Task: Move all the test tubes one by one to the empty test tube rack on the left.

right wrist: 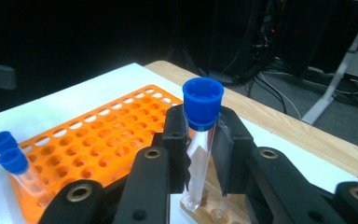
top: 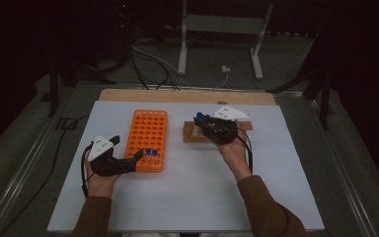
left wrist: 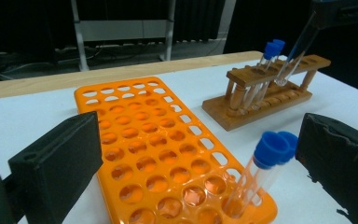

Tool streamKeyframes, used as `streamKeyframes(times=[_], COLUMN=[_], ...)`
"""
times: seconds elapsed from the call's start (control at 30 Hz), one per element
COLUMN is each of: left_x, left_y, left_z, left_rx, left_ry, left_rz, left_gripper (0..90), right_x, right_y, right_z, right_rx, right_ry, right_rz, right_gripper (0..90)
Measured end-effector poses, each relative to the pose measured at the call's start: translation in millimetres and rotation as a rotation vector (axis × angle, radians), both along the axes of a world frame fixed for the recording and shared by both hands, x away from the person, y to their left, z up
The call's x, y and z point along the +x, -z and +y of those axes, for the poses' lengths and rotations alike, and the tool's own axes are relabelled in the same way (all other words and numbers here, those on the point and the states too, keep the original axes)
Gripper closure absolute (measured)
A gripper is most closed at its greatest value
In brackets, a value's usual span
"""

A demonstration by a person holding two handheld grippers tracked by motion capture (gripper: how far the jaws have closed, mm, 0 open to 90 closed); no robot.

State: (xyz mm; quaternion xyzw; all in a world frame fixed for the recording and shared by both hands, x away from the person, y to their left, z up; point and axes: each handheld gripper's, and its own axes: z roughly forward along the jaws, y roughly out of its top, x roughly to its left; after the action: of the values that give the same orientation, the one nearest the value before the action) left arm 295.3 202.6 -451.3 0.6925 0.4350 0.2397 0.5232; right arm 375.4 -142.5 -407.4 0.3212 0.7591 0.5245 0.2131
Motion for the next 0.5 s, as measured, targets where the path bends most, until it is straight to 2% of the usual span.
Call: streamKeyframes(times=[0.5], left_x=[6.1], left_y=[-6.0], left_z=[-3.3], left_rx=[0.021], left_ry=[-0.007], left_rz=[0.033], left_gripper=[1.4], right_x=[-3.3], right_y=[-3.4], right_z=[24.4], right_rx=[0.011], right_ry=[-0.060], right_rz=[0.016], right_gripper=[76.2])
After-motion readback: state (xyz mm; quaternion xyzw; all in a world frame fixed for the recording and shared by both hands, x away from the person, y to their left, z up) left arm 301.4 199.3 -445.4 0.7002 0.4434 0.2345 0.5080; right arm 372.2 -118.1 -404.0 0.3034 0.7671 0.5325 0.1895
